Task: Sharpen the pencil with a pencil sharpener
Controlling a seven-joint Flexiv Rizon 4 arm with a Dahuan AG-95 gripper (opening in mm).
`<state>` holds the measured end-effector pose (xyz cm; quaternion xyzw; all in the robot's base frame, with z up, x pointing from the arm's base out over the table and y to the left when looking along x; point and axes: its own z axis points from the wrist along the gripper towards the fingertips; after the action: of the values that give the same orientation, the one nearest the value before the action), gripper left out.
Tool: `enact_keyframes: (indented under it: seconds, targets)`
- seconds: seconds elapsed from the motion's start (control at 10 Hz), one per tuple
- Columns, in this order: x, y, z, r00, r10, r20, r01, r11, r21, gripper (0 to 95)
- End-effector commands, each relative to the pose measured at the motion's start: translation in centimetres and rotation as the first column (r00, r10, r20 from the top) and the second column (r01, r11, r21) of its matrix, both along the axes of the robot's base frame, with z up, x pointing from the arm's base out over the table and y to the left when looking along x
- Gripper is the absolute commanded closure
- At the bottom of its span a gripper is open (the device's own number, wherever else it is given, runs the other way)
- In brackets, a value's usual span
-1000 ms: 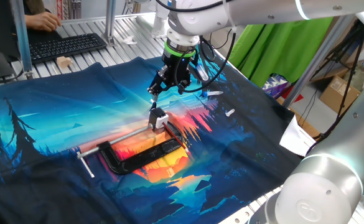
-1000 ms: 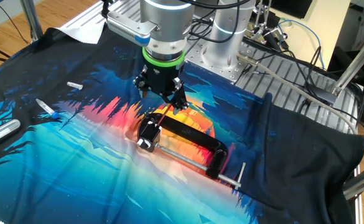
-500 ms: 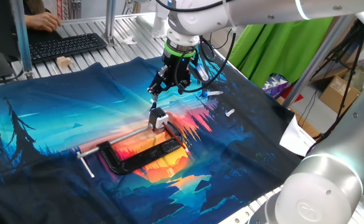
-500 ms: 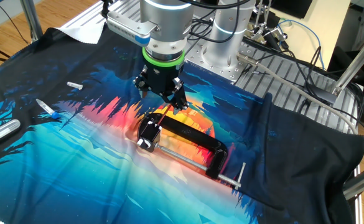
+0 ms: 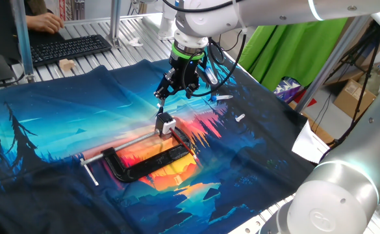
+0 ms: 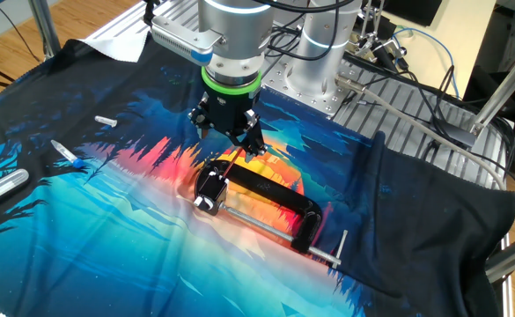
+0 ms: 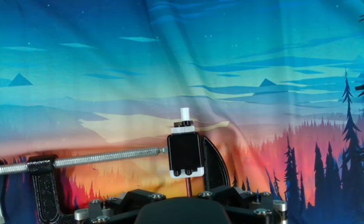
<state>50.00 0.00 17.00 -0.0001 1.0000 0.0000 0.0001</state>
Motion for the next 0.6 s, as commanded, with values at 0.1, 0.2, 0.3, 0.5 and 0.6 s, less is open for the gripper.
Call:
enact_keyframes:
  seconds: [0.1, 0.2, 0.3, 0.5, 0.6]
  targets:
    - [0.00, 0.00, 0.00, 0.984, -0.180, -0.007, 0.180, 0.981, 0.075, 95.0]
    - [0.00, 0.00, 0.00, 0.984, -0.177, -0.009, 0.177, 0.981, 0.078, 95.0]
    - [0.00, 0.00, 0.00, 0.984, -0.177, -0.009, 0.177, 0.981, 0.078, 95.0]
    - [0.00, 0.00, 0.01, 0.984, -0.177, -0.010, 0.177, 0.981, 0.078, 95.0]
    - [0.00, 0.00, 0.01, 0.984, -0.176, -0.010, 0.177, 0.981, 0.078, 95.0]
